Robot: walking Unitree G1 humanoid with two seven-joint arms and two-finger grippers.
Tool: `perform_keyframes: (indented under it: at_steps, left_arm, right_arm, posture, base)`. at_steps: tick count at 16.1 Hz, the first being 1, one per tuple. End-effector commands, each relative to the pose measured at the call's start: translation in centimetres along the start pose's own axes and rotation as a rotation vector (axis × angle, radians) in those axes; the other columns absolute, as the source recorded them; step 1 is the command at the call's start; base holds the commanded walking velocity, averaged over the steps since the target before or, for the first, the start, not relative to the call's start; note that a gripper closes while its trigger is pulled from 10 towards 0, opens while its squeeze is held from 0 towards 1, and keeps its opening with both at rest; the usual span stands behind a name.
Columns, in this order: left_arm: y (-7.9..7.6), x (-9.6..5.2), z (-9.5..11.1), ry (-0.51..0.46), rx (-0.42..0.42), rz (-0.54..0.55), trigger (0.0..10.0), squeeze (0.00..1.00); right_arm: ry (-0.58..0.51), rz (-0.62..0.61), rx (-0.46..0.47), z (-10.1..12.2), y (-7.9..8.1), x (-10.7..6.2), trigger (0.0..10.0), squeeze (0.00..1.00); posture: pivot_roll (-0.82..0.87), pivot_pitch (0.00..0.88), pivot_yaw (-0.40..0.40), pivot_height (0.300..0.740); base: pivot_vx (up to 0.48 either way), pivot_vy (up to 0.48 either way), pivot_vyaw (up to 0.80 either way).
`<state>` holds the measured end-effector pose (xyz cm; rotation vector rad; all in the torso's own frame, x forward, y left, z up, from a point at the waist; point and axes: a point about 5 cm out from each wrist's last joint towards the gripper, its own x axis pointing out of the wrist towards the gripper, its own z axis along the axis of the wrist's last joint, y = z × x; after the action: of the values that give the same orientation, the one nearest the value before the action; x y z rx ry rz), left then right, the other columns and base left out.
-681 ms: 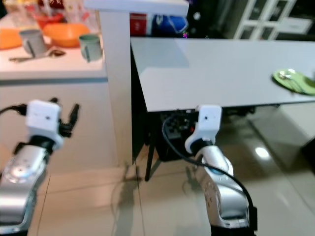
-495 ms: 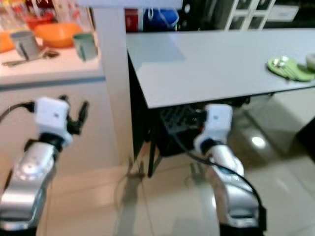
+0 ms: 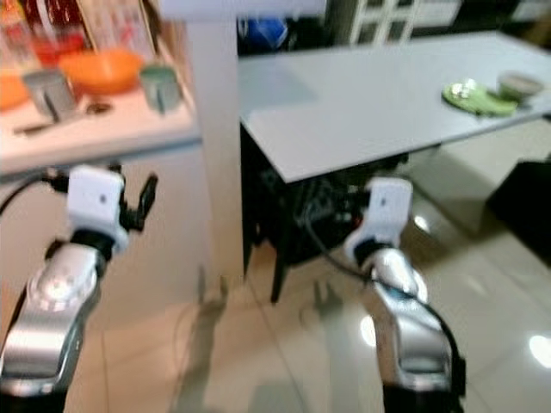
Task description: Setting the table
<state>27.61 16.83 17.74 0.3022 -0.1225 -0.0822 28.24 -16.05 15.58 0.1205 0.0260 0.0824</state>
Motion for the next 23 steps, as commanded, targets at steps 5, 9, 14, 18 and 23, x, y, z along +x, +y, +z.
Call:
perform_keyframes:
  at_steps: [5, 9, 14, 18, 23]
  left_arm:
    - [0.7, 0.4, 0.5, -0.033, 0.020, 0.019, 10.0, 0.00]
    - [0.4, 0.4, 0.5, -0.032, -0.040, 0.065, 10.0, 0.00]
    - [0.8, 1.2, 0.4, -0.032, -0.044, 0.126, 10.0, 0.00]
    - [0.8, 1.3, 0.6, -0.039, -0.036, 0.104, 10.0, 0.00]
    - [0.6, 1.4, 0.4, -0.026, -0.026, 0.080, 10.0, 0.00]
  right_arm:
    - [-0.012, 0.027, 0.017, 0.1, 1.1, 0.1, 10.0, 0.00]
    - [-0.005, 0.028, -0.011, 0.1, 0.7, 0.4, 10.0, 0.00]
    - [-0.012, 0.048, -0.043, 0.4, 0.9, 0.7, 10.0, 0.00]
    - [-0.012, 0.055, -0.037, 0.2, 1.4, 0.9, 10.0, 0.00]
    - [0.001, 0.058, -0.048, 0.0, 0.9, 0.8, 10.0, 0.00]
  posture:
    - [0.06, 0.000, -0.021, 0.740]
    - [0.08, 0.000, -0.026, 0.740]
    - [0.08, 0.000, -0.032, 0.740]
    - [0.07, 0.000, -0.027, 0.740]
    - [0.09, 0.000, -0.035, 0.740]
  base:
    - [0.000, 0.094, -0.08]
    - [0.000, -0.240, 0.00]
    - [0.000, 0.000, 0.00]
    - [0.346, 0.000, 0.00]
    - [0.401, 0.000, 0.00]
